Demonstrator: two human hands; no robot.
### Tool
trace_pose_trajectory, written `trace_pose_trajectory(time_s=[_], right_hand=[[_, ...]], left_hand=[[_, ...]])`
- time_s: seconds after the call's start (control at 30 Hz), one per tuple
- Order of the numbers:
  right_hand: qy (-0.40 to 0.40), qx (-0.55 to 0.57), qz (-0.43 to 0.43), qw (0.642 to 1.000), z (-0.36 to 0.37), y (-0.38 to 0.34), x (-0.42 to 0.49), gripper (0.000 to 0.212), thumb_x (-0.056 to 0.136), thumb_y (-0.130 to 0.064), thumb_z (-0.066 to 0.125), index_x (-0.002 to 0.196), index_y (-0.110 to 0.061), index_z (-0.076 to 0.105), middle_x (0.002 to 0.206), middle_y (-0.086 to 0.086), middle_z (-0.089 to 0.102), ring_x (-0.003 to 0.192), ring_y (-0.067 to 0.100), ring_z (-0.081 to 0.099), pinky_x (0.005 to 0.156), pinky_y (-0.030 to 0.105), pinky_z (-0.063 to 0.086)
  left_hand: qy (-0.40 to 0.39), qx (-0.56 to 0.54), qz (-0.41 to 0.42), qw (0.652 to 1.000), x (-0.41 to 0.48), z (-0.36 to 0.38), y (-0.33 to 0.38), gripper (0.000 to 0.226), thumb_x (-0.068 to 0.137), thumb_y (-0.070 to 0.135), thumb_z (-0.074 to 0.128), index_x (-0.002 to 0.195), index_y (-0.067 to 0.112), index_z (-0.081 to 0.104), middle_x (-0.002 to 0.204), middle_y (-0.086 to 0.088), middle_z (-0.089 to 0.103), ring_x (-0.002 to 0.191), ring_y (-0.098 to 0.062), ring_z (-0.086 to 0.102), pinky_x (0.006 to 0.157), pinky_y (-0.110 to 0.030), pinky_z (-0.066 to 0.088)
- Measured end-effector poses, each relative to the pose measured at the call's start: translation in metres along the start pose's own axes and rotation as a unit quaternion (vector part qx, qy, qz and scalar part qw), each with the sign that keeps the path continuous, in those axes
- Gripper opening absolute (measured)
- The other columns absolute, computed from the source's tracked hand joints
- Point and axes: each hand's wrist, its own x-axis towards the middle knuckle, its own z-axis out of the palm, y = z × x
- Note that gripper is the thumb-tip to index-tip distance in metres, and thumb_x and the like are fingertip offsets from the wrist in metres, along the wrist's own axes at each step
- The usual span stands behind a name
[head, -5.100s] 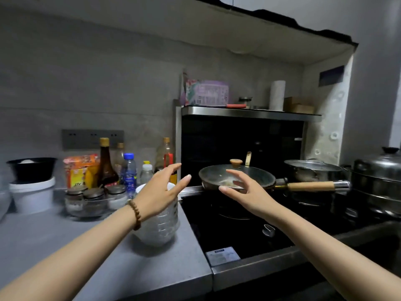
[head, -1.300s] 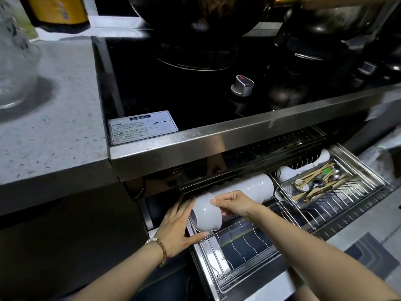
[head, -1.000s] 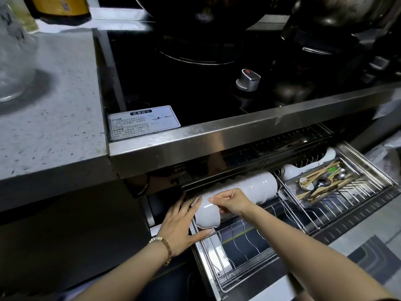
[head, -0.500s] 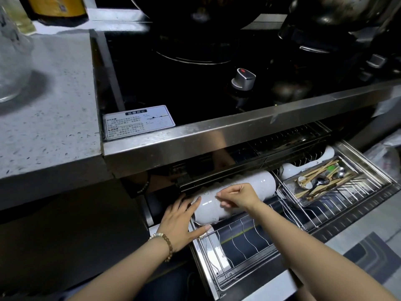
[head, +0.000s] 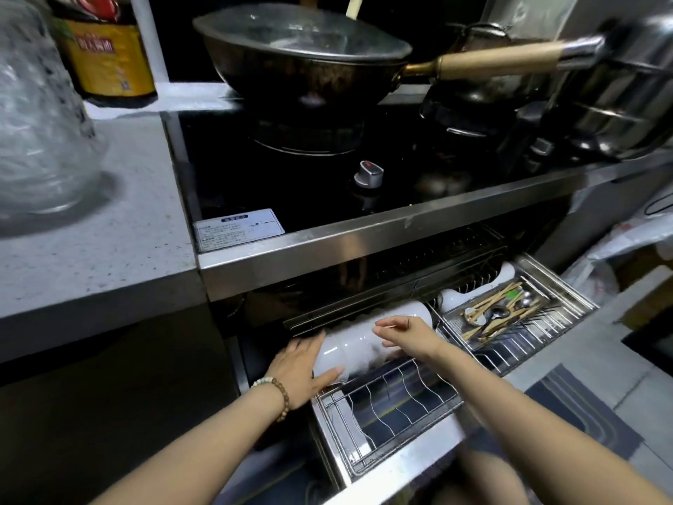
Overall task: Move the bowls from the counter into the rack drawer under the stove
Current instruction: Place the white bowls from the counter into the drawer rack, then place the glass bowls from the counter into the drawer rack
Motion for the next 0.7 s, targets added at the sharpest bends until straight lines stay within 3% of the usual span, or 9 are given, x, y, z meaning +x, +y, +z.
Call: trace_pose_trajectory(time_s=[0.17,0.37,0.53,0.6,0.7], right_hand=[[0.055,-0.047,-0.071,0.995,-0.019,-0.026,-0.052,0.035,0.089,-0.026,0.062,0.121,-0.013,0.059,0.114,0.005,0.063,0.102,0.017,0.058,0.069,0.022,0.047],[0.116,-0.079,-0.176,0.974,-0.043,-0.080,-0.125,0.043,0.088,-0.030,0.063,0.128,-0.020,0.054,0.126,-0.001,0.059,0.117,0.012,0.055,0.104,0.035,0.044],[0.132,-0.093,-0.274,0.948,-0.039,-0.144,-0.162,0.043,0.086,-0.027,0.065,0.127,-0.023,0.054,0.131,0.004,0.057,0.122,0.010,0.053,0.108,0.038,0.041],[0.130,-0.109,-0.312,0.935,-0.030,-0.172,-0.171,0.044,0.086,-0.027,0.065,0.127,-0.022,0.054,0.131,0.000,0.057,0.122,0.006,0.051,0.105,0.029,0.042],[0.107,-0.124,-0.358,0.919,-0.011,-0.212,-0.182,0.050,0.086,-0.025,0.065,0.134,-0.019,0.050,0.131,-0.006,0.052,0.111,-0.003,0.054,0.089,0.006,0.044]], left_hand=[[0.027,-0.015,0.052,0.998,-0.021,-0.030,0.030,0.072,0.090,0.059,0.037,0.149,0.023,0.014,0.154,0.002,0.025,0.141,-0.015,0.023,0.111,-0.030,0.024],[0.125,-0.013,0.157,0.979,-0.066,-0.101,0.071,0.068,0.089,0.061,0.035,0.147,0.028,0.021,0.151,0.008,0.033,0.137,-0.011,0.033,0.108,-0.030,0.035],[0.230,-0.047,0.208,0.950,-0.111,-0.179,0.086,0.064,0.088,0.059,0.039,0.144,0.031,0.028,0.146,0.012,0.040,0.133,-0.006,0.038,0.106,-0.024,0.032],[0.263,-0.062,0.211,0.939,-0.126,-0.210,0.084,0.064,0.087,0.059,0.039,0.143,0.030,0.030,0.145,0.012,0.040,0.133,-0.007,0.038,0.106,-0.025,0.033],[0.309,-0.046,0.201,0.928,-0.148,-0.254,0.072,0.073,0.081,0.066,0.032,0.144,0.029,0.030,0.145,0.012,0.041,0.132,-0.006,0.039,0.106,-0.028,0.036]])
